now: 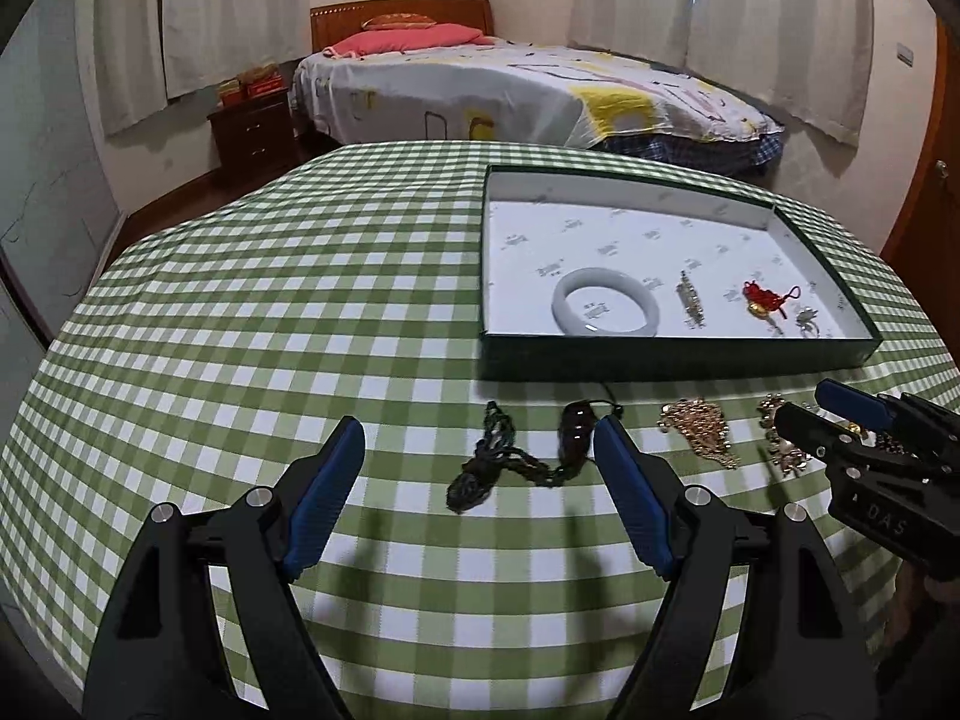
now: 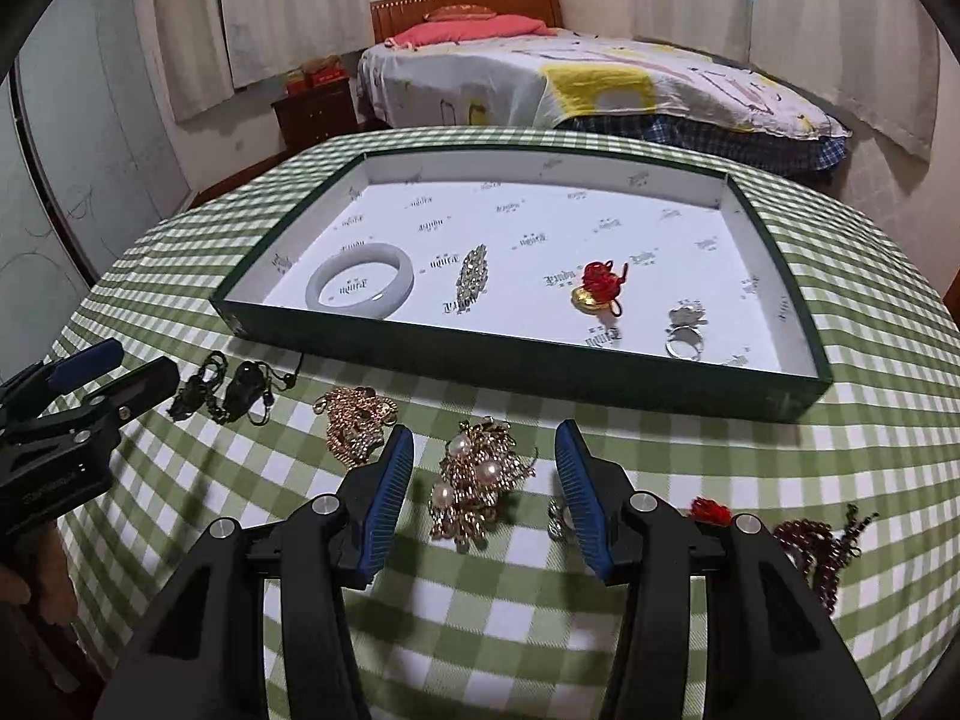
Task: Organize jewelry
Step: 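Withdraw both tools from the box and move the right tool over the pearl brooch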
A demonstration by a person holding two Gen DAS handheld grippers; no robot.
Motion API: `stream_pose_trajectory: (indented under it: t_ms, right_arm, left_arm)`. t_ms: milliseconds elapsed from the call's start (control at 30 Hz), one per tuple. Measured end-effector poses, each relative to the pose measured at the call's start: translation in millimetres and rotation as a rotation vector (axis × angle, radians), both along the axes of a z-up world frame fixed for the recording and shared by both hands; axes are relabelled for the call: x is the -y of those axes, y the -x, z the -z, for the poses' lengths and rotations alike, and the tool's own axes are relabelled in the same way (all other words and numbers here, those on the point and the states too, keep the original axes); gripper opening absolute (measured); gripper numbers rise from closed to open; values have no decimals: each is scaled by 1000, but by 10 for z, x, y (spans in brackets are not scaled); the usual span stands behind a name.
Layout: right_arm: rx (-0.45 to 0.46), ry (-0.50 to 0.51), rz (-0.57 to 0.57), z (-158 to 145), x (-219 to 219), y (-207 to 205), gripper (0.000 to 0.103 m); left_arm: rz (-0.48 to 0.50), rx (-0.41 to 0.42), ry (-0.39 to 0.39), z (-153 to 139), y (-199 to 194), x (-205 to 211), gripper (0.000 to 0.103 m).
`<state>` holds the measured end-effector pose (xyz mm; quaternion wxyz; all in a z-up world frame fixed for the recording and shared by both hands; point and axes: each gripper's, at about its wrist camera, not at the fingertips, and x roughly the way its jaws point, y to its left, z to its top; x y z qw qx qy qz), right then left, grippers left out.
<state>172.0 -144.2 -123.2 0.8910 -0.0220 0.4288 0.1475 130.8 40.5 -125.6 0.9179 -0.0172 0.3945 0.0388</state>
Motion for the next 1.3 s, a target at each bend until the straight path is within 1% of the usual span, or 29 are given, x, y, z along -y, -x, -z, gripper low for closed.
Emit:
stream_pose_trajectory:
  t_ms: [200,233,300,333,433,567,667,767,1033,1200,1300]
  right_arm:
    - [-38,15,-12,115,-56,-28,49]
    - [-25,32,-18,117,-77,-8,48]
    - [-19,41,-24,116,-94,4,41]
    - [-20,35,-27,113,-90,12,31]
    - [-22,24,-38,112,-69,31,27]
    - [-20,10,-38,102,-44,84,27]
    - [-15,2,-38,80,-17,108,27]
    - [-6,0,-39,44,13,130,27]
    - [-12,-23,-36,29,74,148,27]
    - [-8,-34,-34,20,82,159,27]
    - [-10,-39,-36,18,84,152,27]
  left_arm:
    - [-6,-12,-4,57,-18,-34,77]
    - [-6,-13,-4,62,-18,-39,77]
    - [-6,-15,-4,78,-34,-32,77]
    - [-5,-17,-4,84,-39,-31,77]
    - [3,-18,-4,102,-45,-20,77]
    - [17,-24,1,130,-64,15,77]
    - [25,-29,2,155,-93,41,73]
    - [36,-40,1,191,-129,62,68]
    - [52,-57,2,252,-223,106,67]
    - [40,-61,19,230,-216,45,67]
    - [31,-62,10,209,-207,-3,67]
